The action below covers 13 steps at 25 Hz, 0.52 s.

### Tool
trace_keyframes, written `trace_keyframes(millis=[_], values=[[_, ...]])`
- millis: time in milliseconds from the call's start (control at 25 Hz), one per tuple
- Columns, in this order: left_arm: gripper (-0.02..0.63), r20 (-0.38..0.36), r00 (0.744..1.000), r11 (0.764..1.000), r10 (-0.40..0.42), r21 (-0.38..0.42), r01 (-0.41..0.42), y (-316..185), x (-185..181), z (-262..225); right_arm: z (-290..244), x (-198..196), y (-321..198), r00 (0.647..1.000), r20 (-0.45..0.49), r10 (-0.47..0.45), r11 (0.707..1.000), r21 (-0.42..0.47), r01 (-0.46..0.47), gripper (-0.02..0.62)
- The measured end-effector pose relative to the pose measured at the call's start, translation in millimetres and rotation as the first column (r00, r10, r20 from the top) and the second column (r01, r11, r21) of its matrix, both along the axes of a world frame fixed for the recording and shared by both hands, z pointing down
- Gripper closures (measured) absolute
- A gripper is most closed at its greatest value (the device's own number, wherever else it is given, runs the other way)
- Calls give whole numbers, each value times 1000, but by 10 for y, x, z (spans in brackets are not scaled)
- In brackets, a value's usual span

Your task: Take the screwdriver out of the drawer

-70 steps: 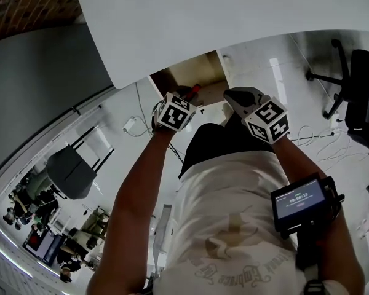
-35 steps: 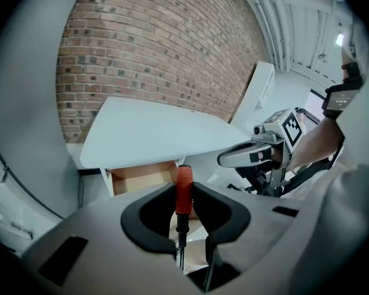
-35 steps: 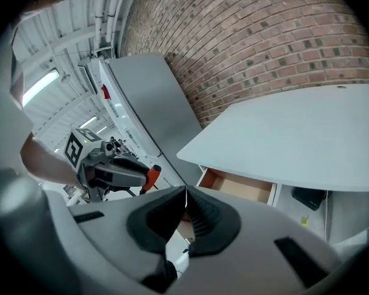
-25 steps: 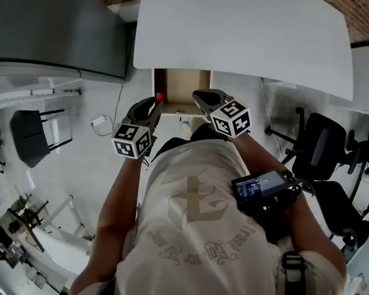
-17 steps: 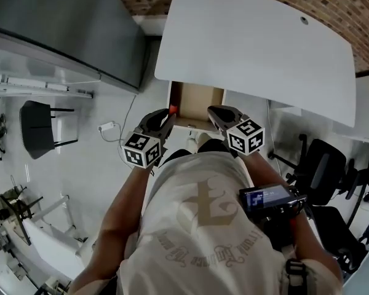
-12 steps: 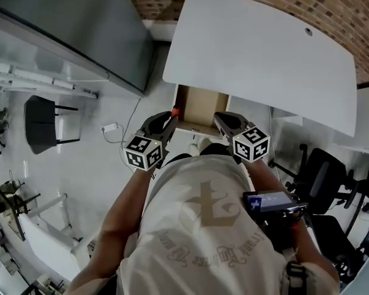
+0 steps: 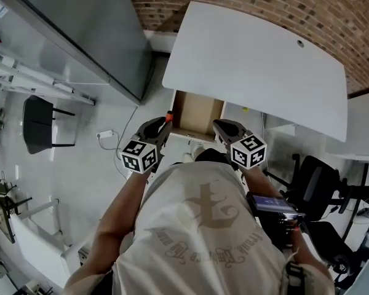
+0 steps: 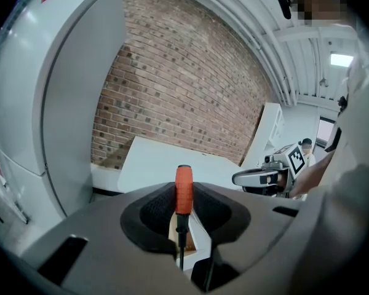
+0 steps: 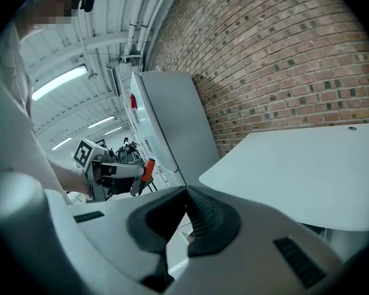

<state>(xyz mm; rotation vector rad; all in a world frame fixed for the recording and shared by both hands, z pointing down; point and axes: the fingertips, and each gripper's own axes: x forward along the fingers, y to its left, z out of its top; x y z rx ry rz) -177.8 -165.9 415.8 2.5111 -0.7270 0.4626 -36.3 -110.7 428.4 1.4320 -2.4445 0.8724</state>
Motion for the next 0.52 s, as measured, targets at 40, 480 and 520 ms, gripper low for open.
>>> trace_keyframes(millis=[40,480,520], values=[[508,-2,1000,1000,1,2,-1,10,0,-8,-6,1,13,1000,-1,4,1000,1,-4,572],[508,-12,1000,1000,26,10,-26,90,26,59,28,22,85,999,-11,36,999,12,-36,572],[508,-11,1000,1000,24,7,-24,91,28,81,36,35,77,999,-12,39,999,14,-39,572]])
